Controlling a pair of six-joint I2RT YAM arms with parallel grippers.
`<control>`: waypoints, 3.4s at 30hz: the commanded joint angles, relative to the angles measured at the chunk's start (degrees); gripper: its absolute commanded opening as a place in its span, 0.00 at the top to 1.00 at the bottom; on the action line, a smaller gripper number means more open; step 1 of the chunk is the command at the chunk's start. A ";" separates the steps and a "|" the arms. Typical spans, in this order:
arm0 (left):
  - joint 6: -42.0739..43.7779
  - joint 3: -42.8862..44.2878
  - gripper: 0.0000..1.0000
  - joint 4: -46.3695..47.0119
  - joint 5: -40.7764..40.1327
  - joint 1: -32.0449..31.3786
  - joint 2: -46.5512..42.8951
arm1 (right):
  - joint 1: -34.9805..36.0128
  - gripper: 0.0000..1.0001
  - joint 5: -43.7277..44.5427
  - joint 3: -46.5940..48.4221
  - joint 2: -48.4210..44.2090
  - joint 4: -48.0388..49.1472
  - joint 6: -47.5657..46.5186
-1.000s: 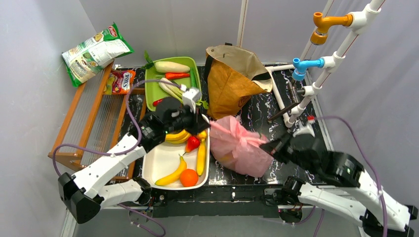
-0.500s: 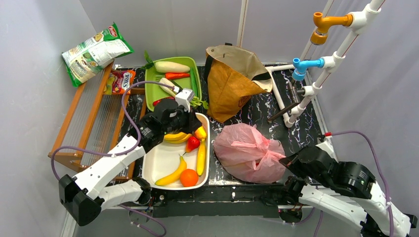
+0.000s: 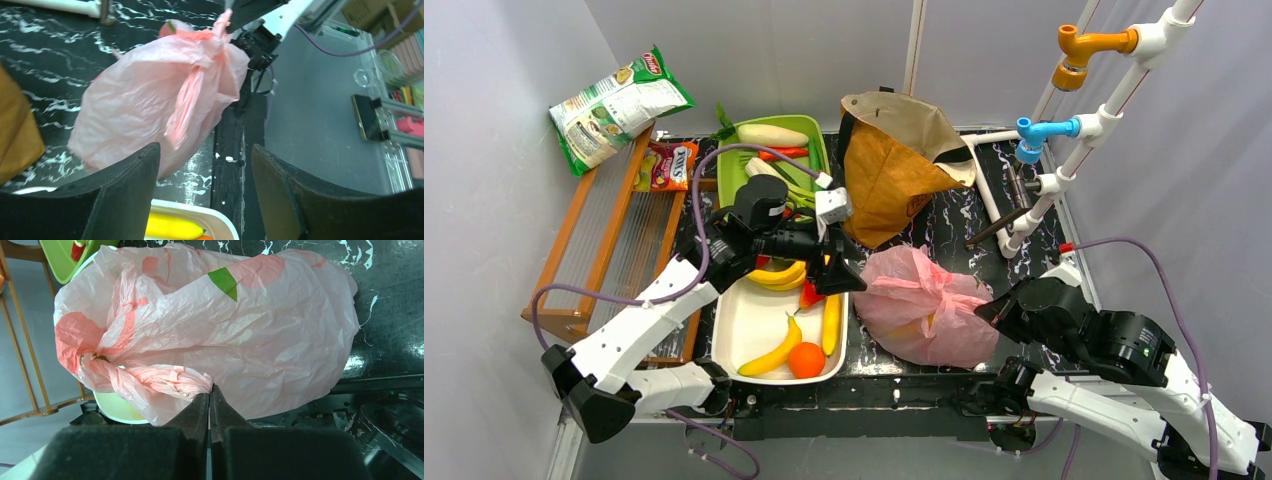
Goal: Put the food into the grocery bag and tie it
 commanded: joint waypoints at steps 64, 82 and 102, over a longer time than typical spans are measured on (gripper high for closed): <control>2.68 11.69 1.00 -4.56 -12.14 -15.08 14.06 | 0.01 0.99 6.04 12.14 -3.97 -12.42 3.66; -0.28 5.78 1.00 -15.32 -24.92 -14.78 8.04 | 0.01 0.99 4.51 5.76 -4.16 -18.16 8.94; -16.80 -9.07 1.00 -17.92 -40.78 -12.19 -3.83 | -0.03 0.99 3.40 -0.07 -4.92 -18.72 10.17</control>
